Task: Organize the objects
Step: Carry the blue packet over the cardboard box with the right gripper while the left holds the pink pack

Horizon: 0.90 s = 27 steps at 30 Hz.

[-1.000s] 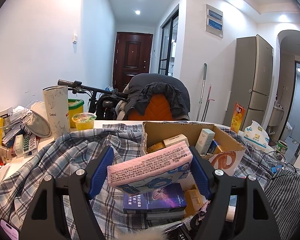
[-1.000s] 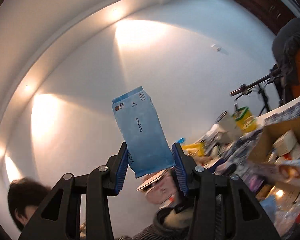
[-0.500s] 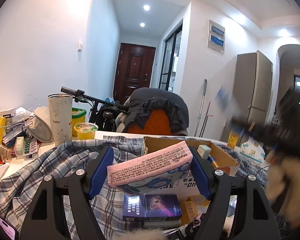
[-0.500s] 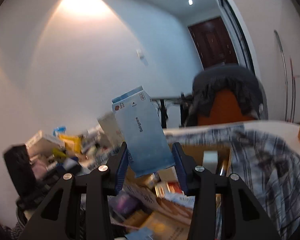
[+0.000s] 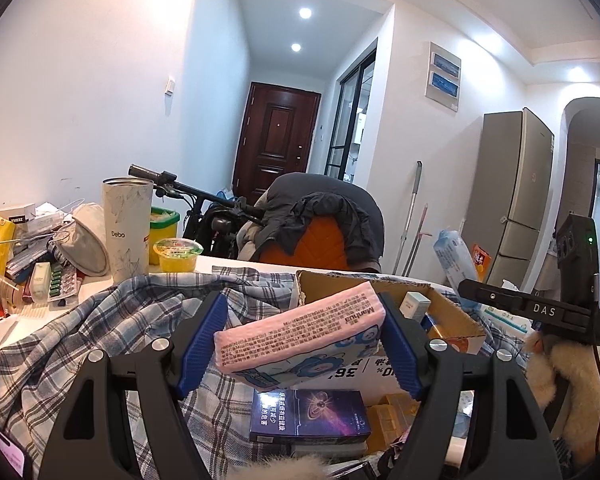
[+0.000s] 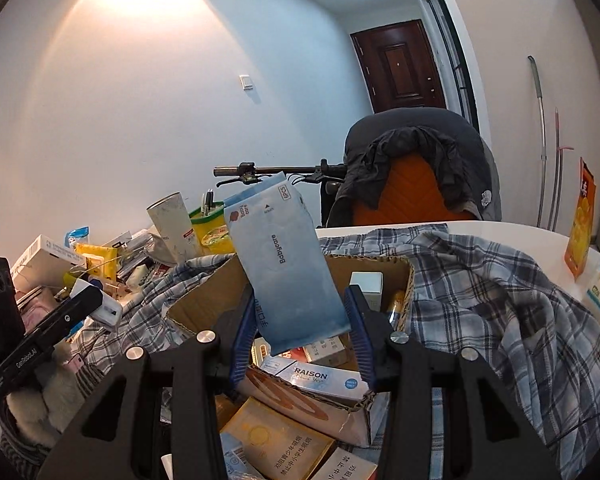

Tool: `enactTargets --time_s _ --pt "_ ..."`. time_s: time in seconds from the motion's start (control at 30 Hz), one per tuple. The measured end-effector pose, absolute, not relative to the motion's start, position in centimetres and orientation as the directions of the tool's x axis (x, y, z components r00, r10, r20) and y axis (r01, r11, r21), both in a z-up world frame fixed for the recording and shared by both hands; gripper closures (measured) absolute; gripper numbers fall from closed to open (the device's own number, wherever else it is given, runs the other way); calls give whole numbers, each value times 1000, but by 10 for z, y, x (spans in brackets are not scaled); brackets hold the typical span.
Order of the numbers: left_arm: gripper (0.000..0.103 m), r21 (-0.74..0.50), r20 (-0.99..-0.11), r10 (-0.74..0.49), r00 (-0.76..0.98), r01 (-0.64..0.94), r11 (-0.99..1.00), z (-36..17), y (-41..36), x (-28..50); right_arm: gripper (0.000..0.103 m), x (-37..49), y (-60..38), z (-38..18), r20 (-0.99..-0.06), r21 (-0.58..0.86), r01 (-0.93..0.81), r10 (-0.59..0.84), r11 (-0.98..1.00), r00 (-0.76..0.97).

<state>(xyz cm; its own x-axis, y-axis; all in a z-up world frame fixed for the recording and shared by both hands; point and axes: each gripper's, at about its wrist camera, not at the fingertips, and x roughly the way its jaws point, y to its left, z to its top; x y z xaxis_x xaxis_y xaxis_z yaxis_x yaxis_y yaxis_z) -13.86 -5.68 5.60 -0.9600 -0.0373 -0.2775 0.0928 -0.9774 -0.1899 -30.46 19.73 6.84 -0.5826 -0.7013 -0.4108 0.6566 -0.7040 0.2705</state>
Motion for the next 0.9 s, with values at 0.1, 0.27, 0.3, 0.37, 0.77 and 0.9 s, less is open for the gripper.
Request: enactTargets --time_s 0.1,0.27,0.3,0.37,0.77,0.9 --pt "27 -173 -282 -51 -958 103 -980 58 -54 -139 61 -308 197 65 -412 272 652 -698 -708 -585" --pt "27 -184 -313 18 -950 42 -982 70 -48 -153 61 -309 202 66 -401 274 642 -692 -716 -601" --pt "27 -176 -327 28 -945 32 -984 75 -44 -159 61 -309 204 67 -395 282 641 -695 -714 -601" --pt "27 -149 -342 26 -939 27 -988 87 -35 -169 61 -311 206 67 -390 296 637 -699 -711 -599" --pt "27 -101 -484 127 -866 -89 -991 75 -3 -261 61 -309 198 63 -409 284 651 -702 -705 -582" --pt "27 -65 -479 83 -874 -59 -996 74 -3 -257 61 -310 199 62 -413 285 645 -698 -709 -585"
